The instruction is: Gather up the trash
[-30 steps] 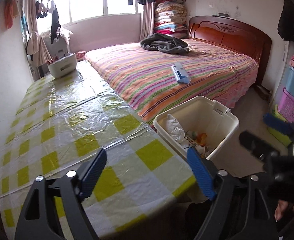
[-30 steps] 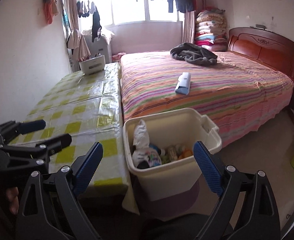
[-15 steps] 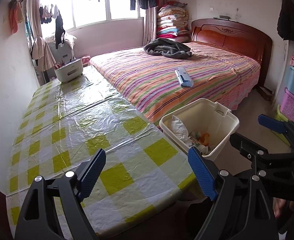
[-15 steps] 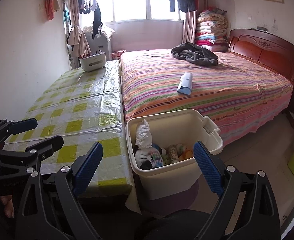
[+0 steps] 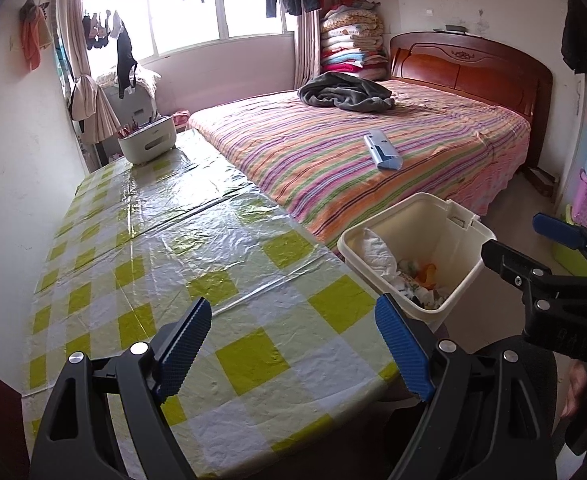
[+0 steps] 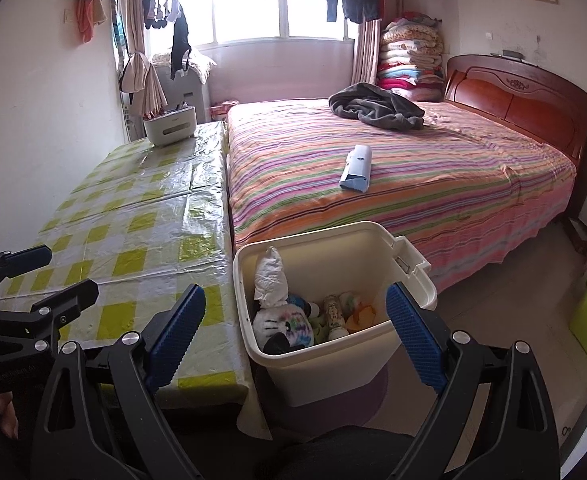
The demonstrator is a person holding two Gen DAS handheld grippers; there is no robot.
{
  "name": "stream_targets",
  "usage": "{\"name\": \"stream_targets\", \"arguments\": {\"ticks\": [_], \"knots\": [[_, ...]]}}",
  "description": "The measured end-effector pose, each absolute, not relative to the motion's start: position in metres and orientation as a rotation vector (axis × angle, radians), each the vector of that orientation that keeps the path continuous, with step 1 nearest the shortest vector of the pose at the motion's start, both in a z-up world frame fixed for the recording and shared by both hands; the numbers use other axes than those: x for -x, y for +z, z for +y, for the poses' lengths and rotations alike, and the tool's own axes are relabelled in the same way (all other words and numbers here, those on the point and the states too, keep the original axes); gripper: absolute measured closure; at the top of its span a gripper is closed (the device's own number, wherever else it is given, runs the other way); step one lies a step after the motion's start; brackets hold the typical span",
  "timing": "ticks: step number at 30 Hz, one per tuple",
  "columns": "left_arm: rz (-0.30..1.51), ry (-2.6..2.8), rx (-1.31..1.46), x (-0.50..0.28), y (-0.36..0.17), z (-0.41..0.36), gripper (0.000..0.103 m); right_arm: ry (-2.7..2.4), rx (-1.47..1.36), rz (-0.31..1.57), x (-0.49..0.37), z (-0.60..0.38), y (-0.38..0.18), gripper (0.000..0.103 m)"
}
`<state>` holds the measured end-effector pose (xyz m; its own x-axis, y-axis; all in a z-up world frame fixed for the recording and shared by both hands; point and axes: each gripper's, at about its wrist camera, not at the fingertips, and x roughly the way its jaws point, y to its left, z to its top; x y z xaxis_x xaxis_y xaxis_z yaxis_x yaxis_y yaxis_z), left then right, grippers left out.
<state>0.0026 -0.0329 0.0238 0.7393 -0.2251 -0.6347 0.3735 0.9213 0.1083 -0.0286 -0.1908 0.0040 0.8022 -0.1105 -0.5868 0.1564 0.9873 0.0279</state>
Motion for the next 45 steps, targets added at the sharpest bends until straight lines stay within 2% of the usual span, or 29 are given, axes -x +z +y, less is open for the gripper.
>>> {"name": "stream_targets", "arguments": {"ticks": [34, 45], "knots": [[0.750, -0.183, -0.357, -0.034, -0.002, -0.053, 0.021, 0.009, -0.213, 0.661, -0.043, -0.225, -0.017, 0.013], [0.719, -0.278, -0.406, -0.034, -0.003, -0.074, 0.021, -0.097, -0.234, 0.647, -0.008, -0.242, -0.010, 0.013]]}}
